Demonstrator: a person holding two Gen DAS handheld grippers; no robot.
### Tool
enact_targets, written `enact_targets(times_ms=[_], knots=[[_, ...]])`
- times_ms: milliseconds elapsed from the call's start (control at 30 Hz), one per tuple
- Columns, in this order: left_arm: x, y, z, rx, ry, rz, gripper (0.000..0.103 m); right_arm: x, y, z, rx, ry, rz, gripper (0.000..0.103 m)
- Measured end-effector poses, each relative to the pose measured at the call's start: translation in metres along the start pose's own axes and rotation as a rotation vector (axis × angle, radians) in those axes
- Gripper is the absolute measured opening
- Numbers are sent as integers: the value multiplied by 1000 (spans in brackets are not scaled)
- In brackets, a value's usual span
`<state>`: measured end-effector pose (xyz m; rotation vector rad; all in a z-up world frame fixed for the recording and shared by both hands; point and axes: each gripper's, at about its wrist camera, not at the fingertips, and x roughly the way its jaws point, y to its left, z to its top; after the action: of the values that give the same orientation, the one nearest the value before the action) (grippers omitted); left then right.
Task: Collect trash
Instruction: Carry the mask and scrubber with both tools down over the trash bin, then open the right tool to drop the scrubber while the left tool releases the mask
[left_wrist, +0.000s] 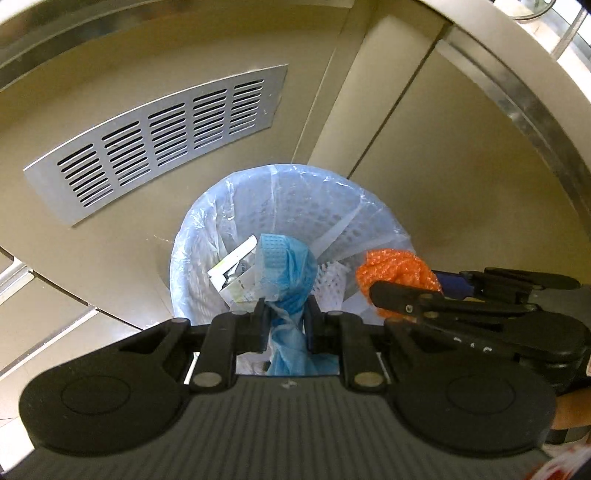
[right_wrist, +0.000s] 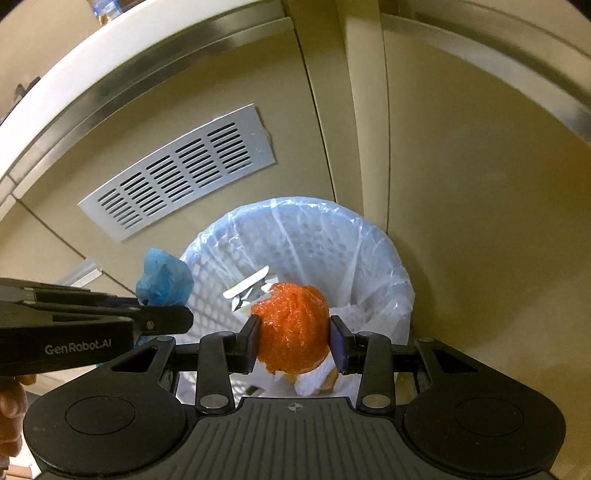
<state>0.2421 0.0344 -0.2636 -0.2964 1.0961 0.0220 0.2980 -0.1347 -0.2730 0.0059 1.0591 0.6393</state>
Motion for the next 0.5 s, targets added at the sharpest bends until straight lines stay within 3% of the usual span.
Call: enact_targets(times_ms=[167, 333, 500], knots=[[10, 2, 3, 2, 4, 6, 16, 9, 2, 4, 21, -21, 11, 40], [13, 5, 5, 1, 3, 8, 16, 11, 2, 6, 64, -68, 0, 56], [13, 7, 6, -4, 9, 6, 17, 8, -1, 9, 74, -89, 9, 59]])
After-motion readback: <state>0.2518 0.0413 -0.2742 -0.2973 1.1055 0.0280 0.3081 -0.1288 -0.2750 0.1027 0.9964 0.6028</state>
